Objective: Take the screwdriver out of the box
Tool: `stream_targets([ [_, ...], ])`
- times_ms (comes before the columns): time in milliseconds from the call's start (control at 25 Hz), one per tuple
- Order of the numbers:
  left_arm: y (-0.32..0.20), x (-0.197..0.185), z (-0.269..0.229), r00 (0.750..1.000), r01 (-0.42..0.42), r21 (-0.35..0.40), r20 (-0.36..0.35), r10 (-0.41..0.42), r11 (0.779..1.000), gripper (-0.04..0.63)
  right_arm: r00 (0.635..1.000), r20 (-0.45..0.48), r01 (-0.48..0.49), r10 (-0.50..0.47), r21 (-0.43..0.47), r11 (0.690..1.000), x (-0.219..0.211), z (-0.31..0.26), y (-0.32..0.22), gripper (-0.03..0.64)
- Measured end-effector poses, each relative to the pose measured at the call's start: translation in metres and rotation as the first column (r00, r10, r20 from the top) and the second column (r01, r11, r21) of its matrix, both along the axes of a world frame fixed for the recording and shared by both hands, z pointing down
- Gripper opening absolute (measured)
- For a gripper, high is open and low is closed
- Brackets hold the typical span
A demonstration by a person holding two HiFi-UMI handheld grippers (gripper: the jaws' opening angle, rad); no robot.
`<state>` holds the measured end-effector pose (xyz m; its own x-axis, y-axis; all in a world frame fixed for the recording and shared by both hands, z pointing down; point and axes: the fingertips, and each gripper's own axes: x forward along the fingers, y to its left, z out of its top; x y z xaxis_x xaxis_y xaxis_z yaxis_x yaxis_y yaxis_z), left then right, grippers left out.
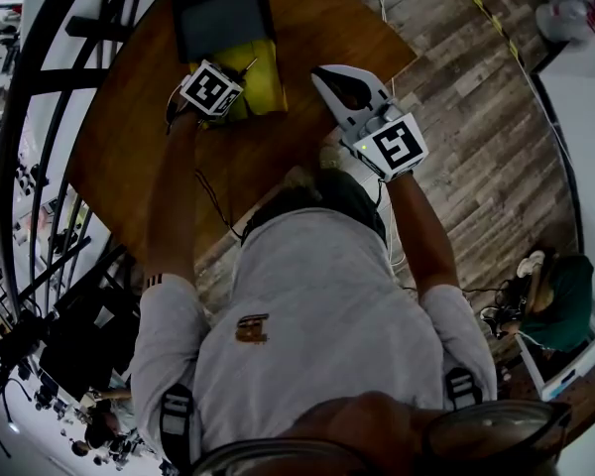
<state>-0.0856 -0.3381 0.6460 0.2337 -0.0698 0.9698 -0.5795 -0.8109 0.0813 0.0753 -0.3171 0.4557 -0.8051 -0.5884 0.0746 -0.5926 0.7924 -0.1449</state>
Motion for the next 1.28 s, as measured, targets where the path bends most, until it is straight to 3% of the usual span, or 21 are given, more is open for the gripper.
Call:
stream_targets([
  [480, 0.011, -0.002, -0.004, 1.000, 0.030, 0.025, -0.003, -0.030, 0.999, 0.074, 1.000, 0.005, -0.004, 0.004, 0.034, 0.999, -0.006, -0.011, 0.018, 0.032],
  [800, 0.013, -0.002, -0.036, 0.986, 0.117, 0.133, -0.135, -0.099, 0.984, 0.074, 1.000, -0.027, -0.001, 0.002, 0.035, 0.999, -0.011, -0.021, 0.029, 0.032],
  [1000, 0.015, -0.006, -0.082, 0.949, 0.210, 0.245, -0.282, -0.138, 0.946, 0.074, 0.999, -0.039, 0.017, -0.015, 0.046, 0.999, -0.027, -0.031, 0.035, 0.032],
  [1280, 0.036, -0.003, -0.151, 0.860, 0.338, 0.379, -0.495, -0.120, 0.861, 0.074, 0.999, -0.022, 0.051, -0.049, 0.089, 0.995, -0.056, -0.052, 0.048, 0.032],
])
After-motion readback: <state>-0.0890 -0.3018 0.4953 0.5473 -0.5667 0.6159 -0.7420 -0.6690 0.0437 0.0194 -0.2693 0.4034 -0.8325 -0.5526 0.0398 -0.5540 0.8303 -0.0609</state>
